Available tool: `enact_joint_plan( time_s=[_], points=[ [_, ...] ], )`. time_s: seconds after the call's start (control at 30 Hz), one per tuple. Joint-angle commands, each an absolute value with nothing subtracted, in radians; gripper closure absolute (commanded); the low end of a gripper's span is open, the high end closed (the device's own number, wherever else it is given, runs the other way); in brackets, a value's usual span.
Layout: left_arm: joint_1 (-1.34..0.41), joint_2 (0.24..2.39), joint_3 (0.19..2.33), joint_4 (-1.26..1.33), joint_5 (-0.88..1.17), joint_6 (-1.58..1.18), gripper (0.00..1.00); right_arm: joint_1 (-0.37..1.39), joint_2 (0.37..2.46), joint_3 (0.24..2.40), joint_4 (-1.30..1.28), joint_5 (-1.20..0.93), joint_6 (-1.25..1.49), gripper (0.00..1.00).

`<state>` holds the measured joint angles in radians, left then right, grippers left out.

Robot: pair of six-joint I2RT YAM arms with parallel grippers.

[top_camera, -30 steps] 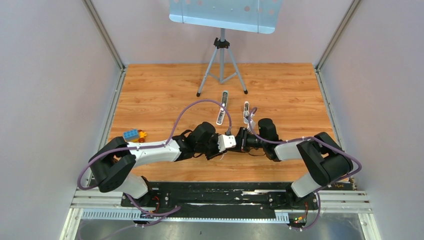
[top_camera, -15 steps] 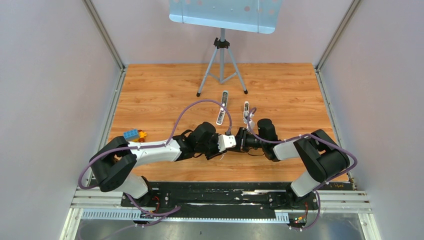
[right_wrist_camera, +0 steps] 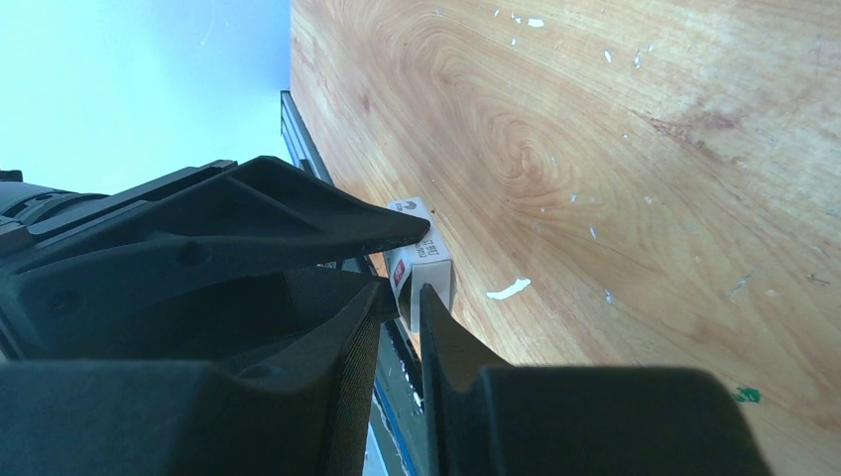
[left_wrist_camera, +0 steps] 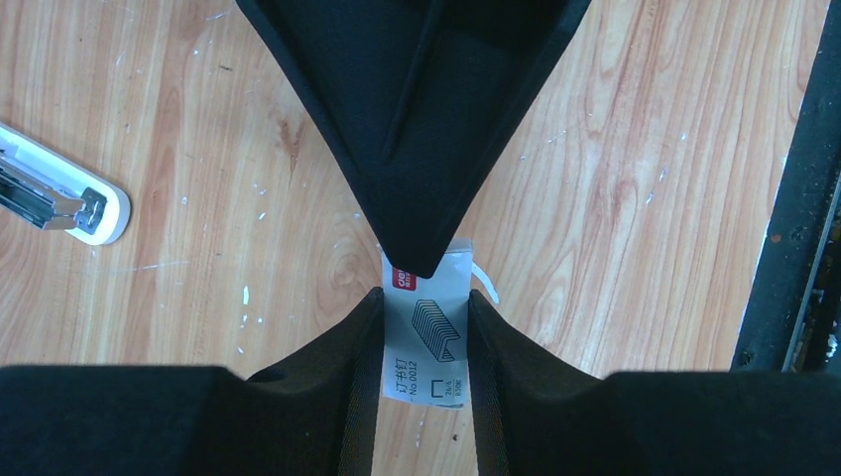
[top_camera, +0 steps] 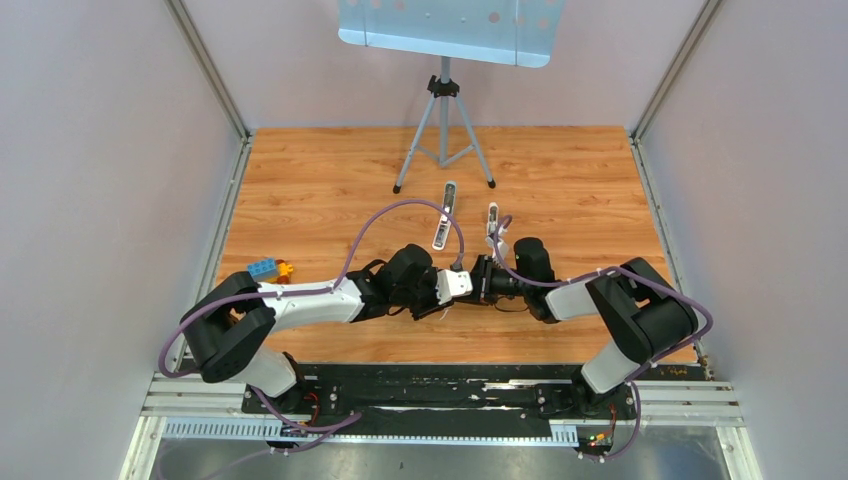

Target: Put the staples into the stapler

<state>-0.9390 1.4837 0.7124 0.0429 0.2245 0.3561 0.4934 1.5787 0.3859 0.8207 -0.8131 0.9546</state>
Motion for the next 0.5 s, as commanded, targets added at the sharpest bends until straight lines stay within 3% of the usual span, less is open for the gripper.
enact_joint_plan(
  time_s=[0.0, 0.47],
  points=[
    [-0.940, 1.478, 0.754, 0.093, 0.243, 0.364, 0.66, 0.516, 1.606, 0.387, 0.858, -0.847, 0.967, 0.76],
    [-0.940, 1.496, 0.774, 0.107, 0.252, 0.356, 0.65, 0.540, 1.646, 0.389, 0.893, -0.851, 0.982, 0.76]
  ],
)
